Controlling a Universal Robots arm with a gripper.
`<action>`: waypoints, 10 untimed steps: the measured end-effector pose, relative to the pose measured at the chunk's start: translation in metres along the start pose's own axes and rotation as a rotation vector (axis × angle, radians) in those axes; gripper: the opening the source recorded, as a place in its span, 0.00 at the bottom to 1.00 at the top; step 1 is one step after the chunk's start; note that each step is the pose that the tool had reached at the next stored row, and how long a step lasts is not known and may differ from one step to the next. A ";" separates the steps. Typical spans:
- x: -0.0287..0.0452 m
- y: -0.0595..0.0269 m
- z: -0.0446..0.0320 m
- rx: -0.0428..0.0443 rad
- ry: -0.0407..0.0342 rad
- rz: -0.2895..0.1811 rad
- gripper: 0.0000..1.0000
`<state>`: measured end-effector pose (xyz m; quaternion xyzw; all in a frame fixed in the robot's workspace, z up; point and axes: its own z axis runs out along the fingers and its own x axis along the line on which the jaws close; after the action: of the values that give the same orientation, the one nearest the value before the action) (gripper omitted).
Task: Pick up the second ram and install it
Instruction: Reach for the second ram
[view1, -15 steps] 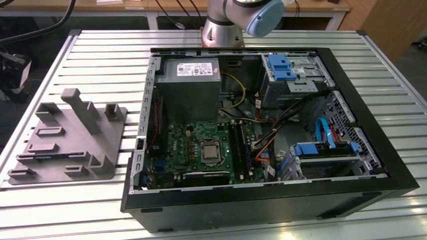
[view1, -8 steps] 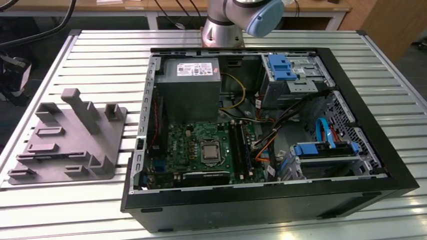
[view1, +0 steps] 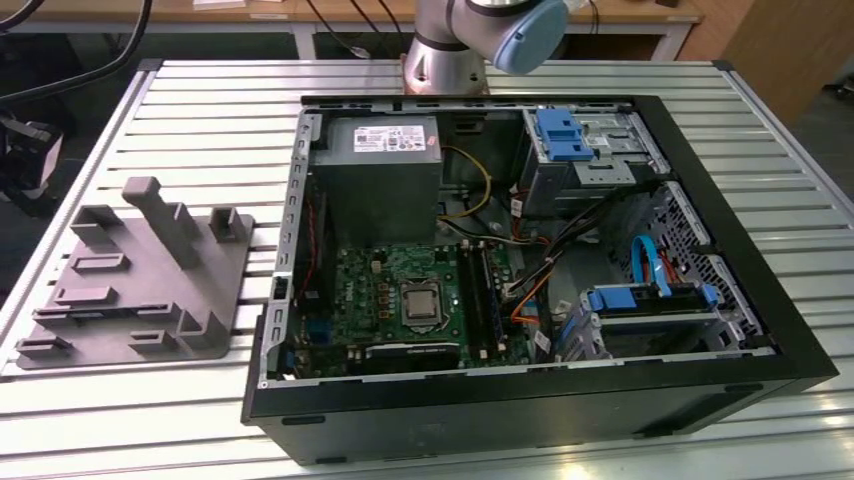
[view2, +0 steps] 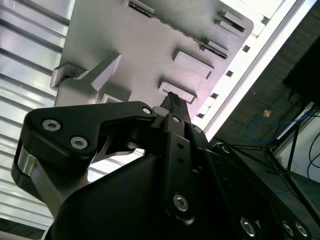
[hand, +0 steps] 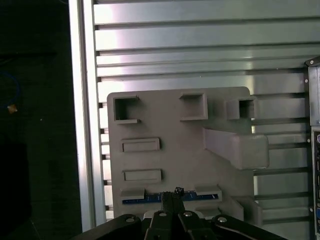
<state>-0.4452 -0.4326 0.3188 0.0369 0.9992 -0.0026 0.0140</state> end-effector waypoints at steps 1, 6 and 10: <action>0.0002 -0.0003 0.0005 0.0000 0.0000 0.000 0.10; 0.0012 -0.0022 0.0029 0.0000 0.0000 0.000 0.10; 0.0020 -0.0036 0.0047 0.0000 0.0001 0.000 0.10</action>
<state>-0.4473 -0.4361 0.3141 0.0369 0.9992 -0.0026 0.0140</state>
